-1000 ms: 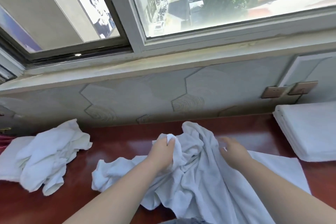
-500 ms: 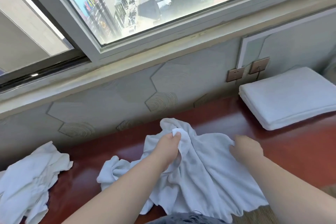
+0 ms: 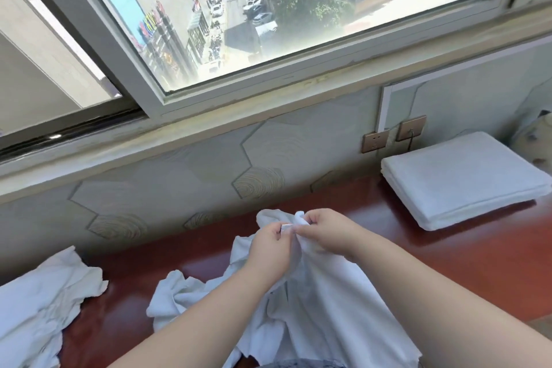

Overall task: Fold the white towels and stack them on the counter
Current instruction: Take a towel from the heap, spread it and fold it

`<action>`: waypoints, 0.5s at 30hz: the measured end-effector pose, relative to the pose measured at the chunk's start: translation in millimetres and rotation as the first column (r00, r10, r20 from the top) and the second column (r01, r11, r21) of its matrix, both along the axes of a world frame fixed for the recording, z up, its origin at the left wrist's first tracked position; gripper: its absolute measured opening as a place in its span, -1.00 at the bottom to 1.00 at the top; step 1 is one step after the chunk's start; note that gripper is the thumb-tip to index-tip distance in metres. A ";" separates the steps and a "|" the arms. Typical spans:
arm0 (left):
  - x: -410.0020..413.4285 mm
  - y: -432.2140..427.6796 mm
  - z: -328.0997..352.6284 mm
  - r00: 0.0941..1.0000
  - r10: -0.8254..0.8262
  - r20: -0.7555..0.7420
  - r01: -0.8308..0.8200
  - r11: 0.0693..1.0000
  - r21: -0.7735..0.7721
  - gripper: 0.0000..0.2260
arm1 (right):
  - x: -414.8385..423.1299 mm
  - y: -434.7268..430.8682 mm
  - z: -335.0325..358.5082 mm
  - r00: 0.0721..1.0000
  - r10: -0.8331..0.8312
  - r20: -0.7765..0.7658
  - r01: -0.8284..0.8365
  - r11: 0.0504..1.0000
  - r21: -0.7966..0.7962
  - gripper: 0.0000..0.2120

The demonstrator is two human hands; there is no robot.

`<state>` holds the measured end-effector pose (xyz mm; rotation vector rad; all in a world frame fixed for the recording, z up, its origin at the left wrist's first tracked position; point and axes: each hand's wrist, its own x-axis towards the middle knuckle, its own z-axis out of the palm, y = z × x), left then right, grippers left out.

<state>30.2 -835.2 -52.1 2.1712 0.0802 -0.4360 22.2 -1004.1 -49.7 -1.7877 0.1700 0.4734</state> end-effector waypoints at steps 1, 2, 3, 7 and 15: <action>-2.5 5.1 6.3 1.000 0.027 0.001 -0.027 0.999 -0.039 -0.75 | 1.2 2.8 5.8 1.000 0.015 -0.028 -0.012 0.995 0.096 -0.76; -5.5 11.8 12.2 0.999 0.049 0.001 -0.048 0.994 -0.095 -0.75 | 2.6 6.1 10.5 0.998 0.042 -0.051 -0.030 0.978 0.207 -0.94; -8.8 19.1 19.5 0.997 0.071 -0.002 -0.071 0.986 -0.151 -0.75 | 5.7 9.4 12.5 0.995 0.076 -0.066 -0.053 0.953 0.298 -0.73; -8.3 51.5 40.1 0.953 0.304 -0.018 -0.289 0.884 -0.368 -0.79 | 13.1 35.4 25.2 0.985 0.170 0.015 -0.169 0.962 0.213 -0.46; -9.5 111.5 48.7 0.995 -0.027 0.099 0.038 0.993 -0.110 -0.52 | 12.3 102.0 45.3 0.967 0.169 0.190 -0.130 0.971 -0.201 -0.66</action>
